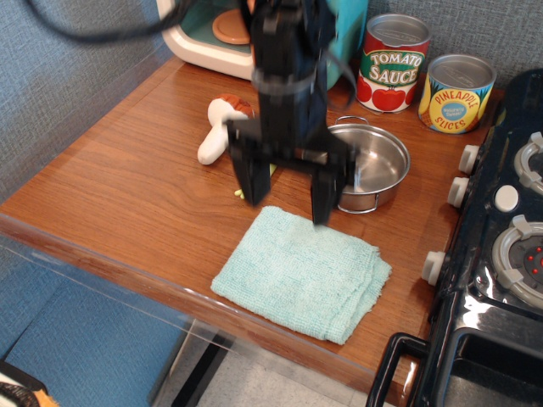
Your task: Move the blue cloth to the table's lower left corner.
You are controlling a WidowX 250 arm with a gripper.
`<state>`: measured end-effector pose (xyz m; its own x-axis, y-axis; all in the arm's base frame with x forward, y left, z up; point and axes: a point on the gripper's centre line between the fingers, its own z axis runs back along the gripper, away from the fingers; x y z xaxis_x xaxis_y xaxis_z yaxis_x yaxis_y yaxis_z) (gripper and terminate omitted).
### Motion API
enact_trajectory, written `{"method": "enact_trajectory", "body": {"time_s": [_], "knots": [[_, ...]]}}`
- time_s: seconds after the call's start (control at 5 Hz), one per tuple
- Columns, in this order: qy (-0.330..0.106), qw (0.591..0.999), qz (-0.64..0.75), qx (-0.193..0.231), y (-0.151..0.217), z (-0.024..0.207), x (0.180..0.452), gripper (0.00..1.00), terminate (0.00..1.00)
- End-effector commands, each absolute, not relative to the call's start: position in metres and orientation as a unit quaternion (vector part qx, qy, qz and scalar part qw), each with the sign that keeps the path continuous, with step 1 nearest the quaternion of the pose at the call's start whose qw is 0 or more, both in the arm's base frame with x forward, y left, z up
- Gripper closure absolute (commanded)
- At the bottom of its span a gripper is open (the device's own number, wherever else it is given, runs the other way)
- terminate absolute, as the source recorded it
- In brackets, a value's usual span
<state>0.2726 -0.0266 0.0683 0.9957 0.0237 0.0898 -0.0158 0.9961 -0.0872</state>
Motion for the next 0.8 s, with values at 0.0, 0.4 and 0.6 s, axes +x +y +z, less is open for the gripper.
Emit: {"method": "enact_trajectory", "body": {"time_s": [0.0,0.4,0.6], "knots": [[-0.094,0.995,-0.012,-0.039,-0.049,0.041,0.255,0.00,0.00],[-0.127,0.992,-0.012,-0.005,-0.043,0.032,0.280,0.00,0.00],[-0.105,0.994,-0.007,0.006,-0.033,0.017,0.281,0.00,0.00]]}}
